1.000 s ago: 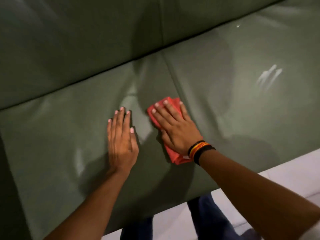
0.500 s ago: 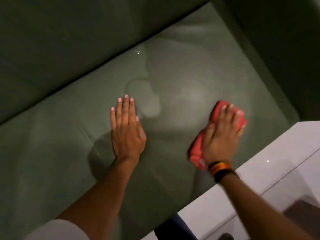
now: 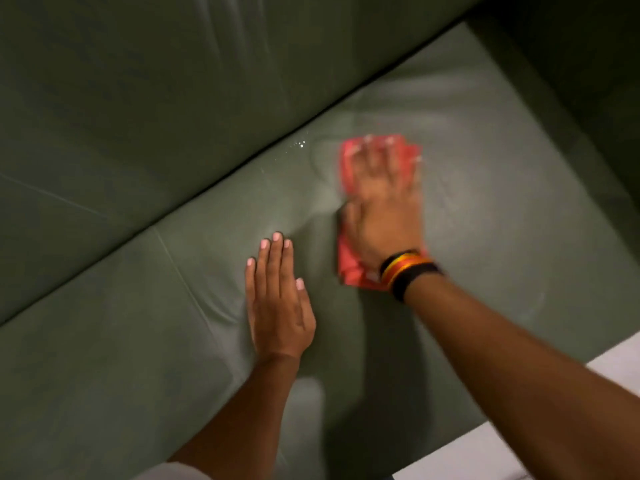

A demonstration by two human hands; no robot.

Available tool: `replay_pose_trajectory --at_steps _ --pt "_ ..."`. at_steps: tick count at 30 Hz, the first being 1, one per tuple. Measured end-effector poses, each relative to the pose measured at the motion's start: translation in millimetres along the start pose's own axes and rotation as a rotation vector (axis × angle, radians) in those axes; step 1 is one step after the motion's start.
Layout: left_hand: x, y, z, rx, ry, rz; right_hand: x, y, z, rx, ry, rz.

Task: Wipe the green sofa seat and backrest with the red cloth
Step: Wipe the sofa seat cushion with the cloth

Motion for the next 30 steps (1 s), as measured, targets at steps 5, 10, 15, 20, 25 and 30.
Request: replay_pose_trajectory --at_steps 5,10,15,20,25,30 --pt "-5.5 -9.3 -5.1 0.024 0.015 0.052 4.5 -30.1 -80.3 0.134 0.746 -0.168" --pt "-0.4 -2.7 -1.5 -0.017 0.051 0.016 67.4 -19.7 -3.2 0.132 0.502 -0.112" --pt "0.8 -0.2 -0.9 -0.005 0.042 0.005 74.6 10.0 88.4 0.043 -0.207 0.056" --pt "-2.3 -3.4 -2.1 -0.005 0.024 0.003 7.9 -7.5 -18.7 0.1 0.116 -0.004" --pt "-5.3 -8.1 -6.6 0.03 -0.011 0.024 42.6 -14.6 0.5 0.137 0.472 -0.115" --pt "-6.7 -2.6 -5.1 0.021 -0.029 0.018 46.0 35.1 168.7 0.012 -0.459 0.088"
Point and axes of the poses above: each hand's wrist, its own x-axis towards the middle knuckle, its own y-axis out of the back of the hand, z = x × y, the point moved 1 cm from there along x, towards the middle knuckle, and after that the axes turned 11 degrees about z, right-handed, at the moved point
